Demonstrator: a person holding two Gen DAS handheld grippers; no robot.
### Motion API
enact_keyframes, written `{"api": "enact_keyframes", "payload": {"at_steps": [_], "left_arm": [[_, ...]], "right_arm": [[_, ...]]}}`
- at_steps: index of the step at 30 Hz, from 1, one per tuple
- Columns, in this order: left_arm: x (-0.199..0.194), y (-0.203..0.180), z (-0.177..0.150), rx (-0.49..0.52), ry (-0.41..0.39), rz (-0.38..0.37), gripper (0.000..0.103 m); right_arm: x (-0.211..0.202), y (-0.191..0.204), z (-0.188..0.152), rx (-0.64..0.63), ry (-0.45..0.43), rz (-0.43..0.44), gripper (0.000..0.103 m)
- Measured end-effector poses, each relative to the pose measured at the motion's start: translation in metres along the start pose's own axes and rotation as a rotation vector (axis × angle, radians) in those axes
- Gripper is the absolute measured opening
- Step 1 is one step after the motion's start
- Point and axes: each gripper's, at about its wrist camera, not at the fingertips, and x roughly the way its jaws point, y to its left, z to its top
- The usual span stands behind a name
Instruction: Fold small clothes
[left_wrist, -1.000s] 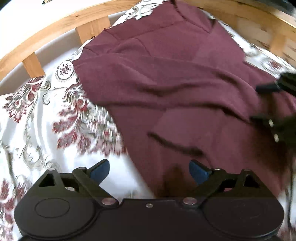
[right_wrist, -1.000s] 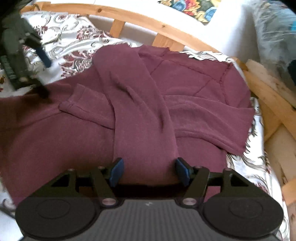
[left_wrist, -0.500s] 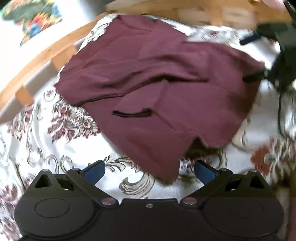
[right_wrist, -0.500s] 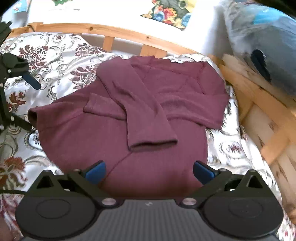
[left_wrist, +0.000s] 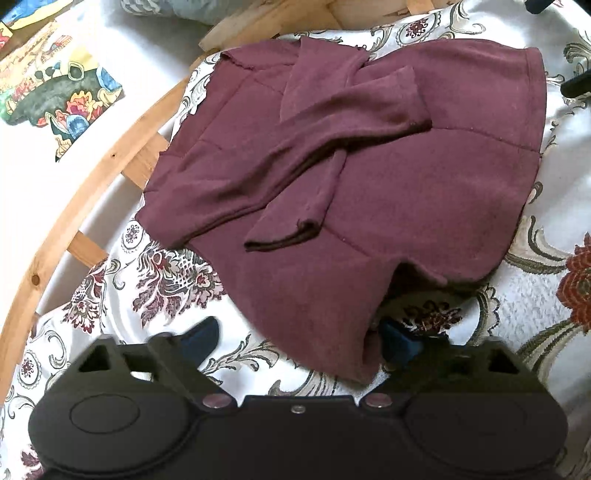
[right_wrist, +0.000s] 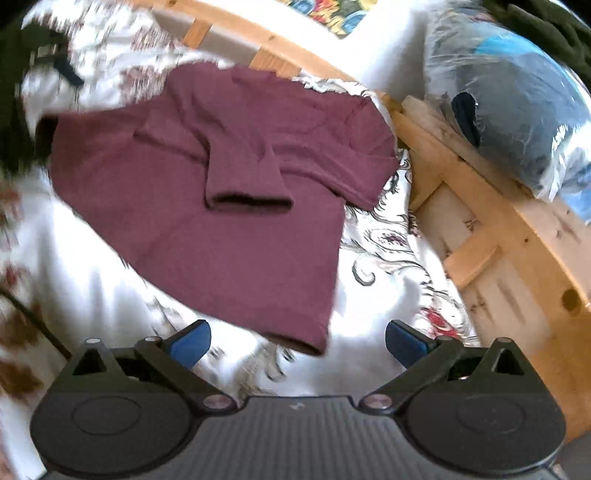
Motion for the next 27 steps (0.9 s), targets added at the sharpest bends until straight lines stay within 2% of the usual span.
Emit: {"api": "enact_keyframes", "payload": {"at_steps": [4, 7, 11, 20, 25, 27], "left_arm": [[-0.001, 0.004, -0.001, -0.024, 0.015, 0.002, 0.045], [0.0, 0.014, -0.002, -0.069, 0.018, 0.017, 0.032], [-0.003, 0.038, 0.001, -0.179, -0.004, -0.002, 0.024], [-0.006, 0.089, 0.026, -0.377, -0.096, -0.012, 0.022], [-0.009, 0.102, 0.031, -0.429, -0.117, -0.01, 0.021], [-0.01, 0.104, 0.029, -0.446, -0.112, -0.015, 0.021]], "right_arm": [[0.009, 0.005, -0.008, -0.133, 0.031, -0.057, 0.103], [0.015, 0.009, -0.01, -0.199, 0.018, -0.06, 0.103], [0.024, 0.009, -0.01, -0.231, -0.008, -0.053, 0.103], [0.024, 0.013, -0.011, -0.262, -0.066, -0.018, 0.103], [0.032, 0.013, -0.006, -0.285, -0.073, -0.021, 0.102], [0.033, 0.012, -0.004, -0.294, -0.087, -0.025, 0.095]]}}
